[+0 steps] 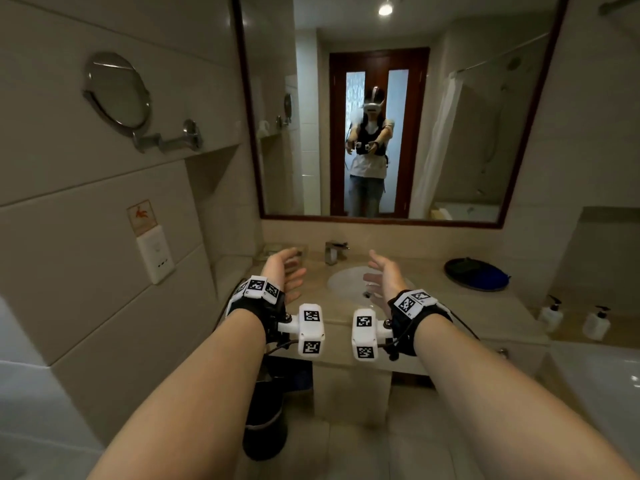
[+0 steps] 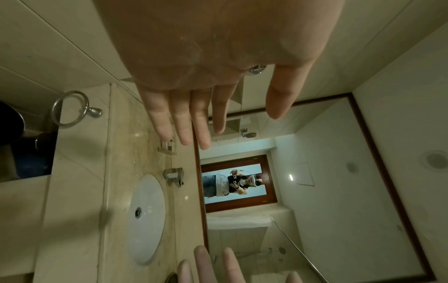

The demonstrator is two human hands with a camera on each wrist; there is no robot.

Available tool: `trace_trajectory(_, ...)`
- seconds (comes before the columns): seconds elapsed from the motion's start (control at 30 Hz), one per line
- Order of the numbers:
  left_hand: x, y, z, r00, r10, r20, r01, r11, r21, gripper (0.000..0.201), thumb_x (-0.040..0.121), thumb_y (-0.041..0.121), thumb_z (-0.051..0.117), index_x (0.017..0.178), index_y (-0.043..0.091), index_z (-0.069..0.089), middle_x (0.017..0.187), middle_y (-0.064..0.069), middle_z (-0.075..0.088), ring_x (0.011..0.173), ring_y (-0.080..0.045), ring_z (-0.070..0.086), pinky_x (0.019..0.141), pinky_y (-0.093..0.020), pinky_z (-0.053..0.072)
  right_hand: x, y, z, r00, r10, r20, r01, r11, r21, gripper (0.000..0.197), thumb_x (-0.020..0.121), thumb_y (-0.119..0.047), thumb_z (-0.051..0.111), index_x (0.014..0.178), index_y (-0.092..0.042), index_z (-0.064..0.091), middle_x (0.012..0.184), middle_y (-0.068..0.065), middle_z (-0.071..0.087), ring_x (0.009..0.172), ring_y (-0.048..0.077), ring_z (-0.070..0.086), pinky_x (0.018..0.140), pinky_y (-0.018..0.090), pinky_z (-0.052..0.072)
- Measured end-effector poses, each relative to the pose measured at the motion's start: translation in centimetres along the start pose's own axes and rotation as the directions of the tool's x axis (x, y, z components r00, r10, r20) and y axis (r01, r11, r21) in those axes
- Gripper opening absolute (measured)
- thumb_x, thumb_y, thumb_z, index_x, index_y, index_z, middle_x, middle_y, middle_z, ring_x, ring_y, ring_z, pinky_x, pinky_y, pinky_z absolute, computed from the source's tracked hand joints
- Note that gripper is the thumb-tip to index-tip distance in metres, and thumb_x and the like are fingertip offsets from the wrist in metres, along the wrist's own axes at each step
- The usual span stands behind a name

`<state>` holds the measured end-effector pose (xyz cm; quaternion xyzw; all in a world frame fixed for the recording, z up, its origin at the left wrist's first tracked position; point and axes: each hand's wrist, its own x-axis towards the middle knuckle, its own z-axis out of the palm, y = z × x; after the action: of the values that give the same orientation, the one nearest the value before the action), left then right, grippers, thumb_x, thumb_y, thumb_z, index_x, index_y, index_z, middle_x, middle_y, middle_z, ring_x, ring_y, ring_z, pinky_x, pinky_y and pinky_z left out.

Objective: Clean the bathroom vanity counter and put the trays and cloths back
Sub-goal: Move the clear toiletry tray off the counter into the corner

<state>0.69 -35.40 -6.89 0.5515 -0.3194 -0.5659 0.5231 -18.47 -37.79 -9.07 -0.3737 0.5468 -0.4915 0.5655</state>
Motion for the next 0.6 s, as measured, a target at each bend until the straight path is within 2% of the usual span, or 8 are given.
trace_trajectory(0.1,4.3,0.9,-1.0,1.0,-0.01,-0.027,0.011,1.0,0.007,0.026,0.085,0.043,0.055,0.097,0.022,0.064,0.109,-0.003,0.067,0.107,-0.022,0.057,0.101,-0.041,0.039,4.4,0.2,2.7,0.999,0.018,0.049,-0.018,1.0,-0.008,0.063,0.086,-0.053,0.055,0.136,-0.016,0.05,0.125,0.012,0.057,0.106,0.029,0.053,0.089,0.041,0.037)
trace_trajectory(0.2,9.5,1.7,-2.3,0.999,-0.016,-0.041,0.017,1.0,0.013,0.025,0.083,0.042,0.057,0.095,0.022,0.064,0.1,-0.001,0.068,0.098,-0.021,0.058,0.1,-0.04,0.04,9.3,0.2,5.5,0.998,0.026,0.065,-0.025,1.0,-0.006,0.062,0.087,-0.053,0.054,0.138,-0.018,0.048,0.136,0.012,0.05,0.112,0.028,0.051,0.095,0.042,0.037)
trace_trajectory(0.3,15.3,2.9,-4.0,0.999,-0.026,-0.048,0.027,0.999,0.02,0.025,0.083,0.04,0.057,0.097,0.02,0.063,0.1,-0.003,0.068,0.097,-0.021,0.058,0.097,-0.039,0.04,14.9,-0.2,8.6,0.997,0.023,0.076,-0.023,1.0,-0.009,0.057,0.09,-0.049,0.052,0.137,-0.016,0.048,0.136,0.01,0.05,0.112,0.027,0.05,0.102,0.042,0.034)
trace_trajectory(0.37,19.2,3.8,-5.2,0.998,-0.033,-0.058,0.034,0.999,0.023,0.026,0.085,0.039,0.056,0.1,0.019,0.063,0.103,-0.004,0.068,0.099,-0.023,0.058,0.099,-0.04,0.04,18.5,-0.7,10.7,0.998,0.018,0.067,-0.019,1.0,0.016,0.051,0.092,-0.044,0.053,0.131,-0.012,0.053,0.119,0.008,0.059,0.105,0.025,0.055,0.089,0.036,0.042)
trace_trajectory(0.43,23.2,5.3,-6.1,0.997,-0.034,-0.064,0.036,0.999,0.037,0.027,0.087,0.037,0.053,0.105,0.018,0.062,0.104,-0.006,0.068,0.104,-0.025,0.059,0.101,-0.041,0.041,22.3,-1.4,12.9,0.998,0.012,0.057,-0.013,1.0,0.027,0.045,0.091,-0.042,0.054,0.123,-0.011,0.059,0.099,0.005,0.062,0.085,0.019,0.057,0.067,0.031,0.039)
trace_trajectory(0.47,25.2,6.2,-6.4,0.997,-0.028,-0.069,0.03,0.999,0.031,0.027,0.089,0.035,0.052,0.106,0.017,0.062,0.107,-0.006,0.068,0.106,-0.026,0.06,0.101,-0.042,0.043,23.9,-1.7,14.0,0.999,0.012,0.05,-0.013,1.0,0.025,0.047,0.089,-0.044,0.056,0.122,-0.011,0.061,0.098,0.005,0.062,0.083,0.018,0.056,0.063,0.03,0.037)
trace_trajectory(0.53,29.0,8.1,-6.9,0.998,-0.003,-0.063,0.002,1.0,-0.009,0.025,0.092,0.027,0.051,0.11,0.013,0.061,0.117,-0.008,0.063,0.104,-0.026,0.062,0.093,-0.039,0.049,27.2,-2.2,15.8,0.999,0.01,0.043,-0.011,1.0,0.018,0.053,0.082,-0.05,0.06,0.119,-0.013,0.062,0.109,0.007,0.064,0.093,0.021,0.058,0.07,0.031,0.041)
trace_trajectory(0.6,32.6,9.5,-7.4,0.998,-0.016,-0.054,0.015,0.999,-0.031,0.025,0.094,0.023,0.051,0.114,0.01,0.058,0.116,-0.01,0.061,0.088,-0.023,0.062,0.072,-0.033,0.051,30.6,-2.3,17.2,0.998,0.022,0.062,-0.023,1.0,0.012,0.053,0.074,-0.056,0.062,0.11,-0.017,0.062,0.11,0.009,0.064,0.097,0.025,0.057,0.08,0.037,0.044)
